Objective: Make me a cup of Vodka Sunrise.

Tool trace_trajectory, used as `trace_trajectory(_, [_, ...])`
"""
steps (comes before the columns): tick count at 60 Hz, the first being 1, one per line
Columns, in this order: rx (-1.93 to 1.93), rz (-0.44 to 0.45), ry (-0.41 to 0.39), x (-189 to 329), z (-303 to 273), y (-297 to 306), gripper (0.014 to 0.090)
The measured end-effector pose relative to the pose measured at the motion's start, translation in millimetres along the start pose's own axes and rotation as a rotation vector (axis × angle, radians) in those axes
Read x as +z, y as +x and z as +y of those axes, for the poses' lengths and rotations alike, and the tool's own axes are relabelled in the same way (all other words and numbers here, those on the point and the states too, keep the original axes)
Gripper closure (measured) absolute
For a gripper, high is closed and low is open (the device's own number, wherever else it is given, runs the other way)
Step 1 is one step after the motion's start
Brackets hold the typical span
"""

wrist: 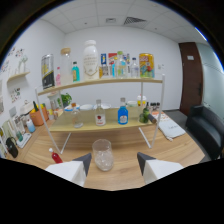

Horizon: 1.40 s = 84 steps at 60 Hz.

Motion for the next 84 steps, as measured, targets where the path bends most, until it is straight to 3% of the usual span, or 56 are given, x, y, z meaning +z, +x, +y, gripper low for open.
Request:
trace_trajectory(16, [0.064,0.010,0.206,4.3,-172.8,85.9,0.0190])
trace_trajectory(24, [0.042,-0.032,0.291,36.7,-237.3,106.9,0.0194])
trace_trajectory(31, [-0.010,-0.060,0.318,71.5,-266.3,112.1,0.0192])
trace_trajectory(42, [-0.043,-0.112,0.288,117.4,-273.1,106.5,0.0278])
trace_trajectory(51, [-0.054,-0.094,0.305,127.9,-276.3,112.9,0.0511])
trace_trajectory(67, [-0.049,-0.083,0.297,122.2,-276.8,111.2,0.0534])
trace_trajectory(84, [0.018,-0.068,0.322,44.7,-261.9,96.2,0.0540])
